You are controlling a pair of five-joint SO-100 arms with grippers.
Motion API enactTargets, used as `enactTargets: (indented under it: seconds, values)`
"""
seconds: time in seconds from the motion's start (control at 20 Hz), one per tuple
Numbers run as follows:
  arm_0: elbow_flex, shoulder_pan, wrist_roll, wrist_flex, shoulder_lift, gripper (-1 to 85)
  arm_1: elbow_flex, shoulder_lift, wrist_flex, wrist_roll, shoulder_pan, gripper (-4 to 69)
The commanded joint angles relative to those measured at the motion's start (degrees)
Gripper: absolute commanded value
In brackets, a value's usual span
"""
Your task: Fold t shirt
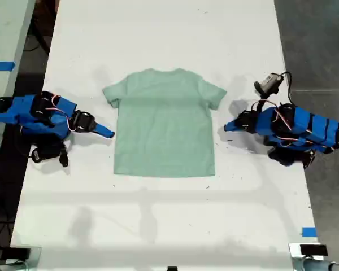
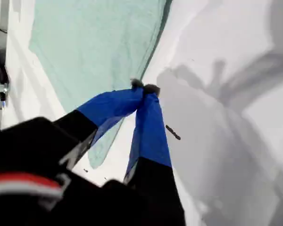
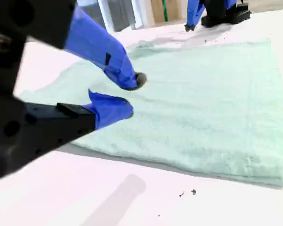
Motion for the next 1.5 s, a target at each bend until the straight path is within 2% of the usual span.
enactTargets:
  seconds: [0.0,0.05,0.1,0.2,0.3,0.5,0.6,0.7,0.85,1.1,1.35,1.4,1.45]
  values:
    - [0.18,0.26,0.44,-0.79,0.35,5.7,3.25,0.44,0.53,1.76,0.00,0.0]
    - [0.18,0.26,0.44,-0.79,0.35,5.7,3.25,0.44,-0.09,2.37,-0.35,0.1]
    - [0.18,0.35,0.44,-0.79,0.35,5.7,2.29,0.44,-3.69,-0.79,-0.18,0.2]
    - [0.18,0.26,0.44,-0.79,0.35,5.7,-2.72,-0.18,-6.77,-3.60,0.97,2.6]
    - [0.18,0.35,0.44,-0.79,0.35,5.7,-16.08,-11.95,-4.83,-8.88,6.15,14.8]
    - [0.18,0.26,0.44,-0.79,0.35,5.7,-49.39,-52.47,1.58,-21.71,19.07,26.1]
    - [0.18,0.26,0.44,-0.79,0.35,5.7,-58.10,-64.25,2.37,-26.98,26.98,27.6]
    - [0.18,0.26,0.44,-0.79,0.35,5.7,-62.67,-74.71,0.70,-31.64,34.01,25.2]
    - [0.18,0.26,0.44,-0.79,0.35,5.7,-64.16,-87.98,-5.98,-34.19,38.76,23.5]
    - [0.18,0.26,0.44,-0.79,0.35,5.7,-61.44,-98.00,-14.59,-33.66,38.76,25.2]
    - [0.18,0.26,0.44,-0.79,0.35,5.7,-61.70,-99.05,-16.44,-33.66,38.41,25.2]
    - [0.18,0.26,0.44,-0.79,0.35,5.7,-61.87,-100.46,-16.61,-33.57,38.76,9.4]
    - [0.18,0.26,0.44,-0.79,0.35,5.7,-61.96,-101.95,-16.35,-32.78,39.29,0.8]
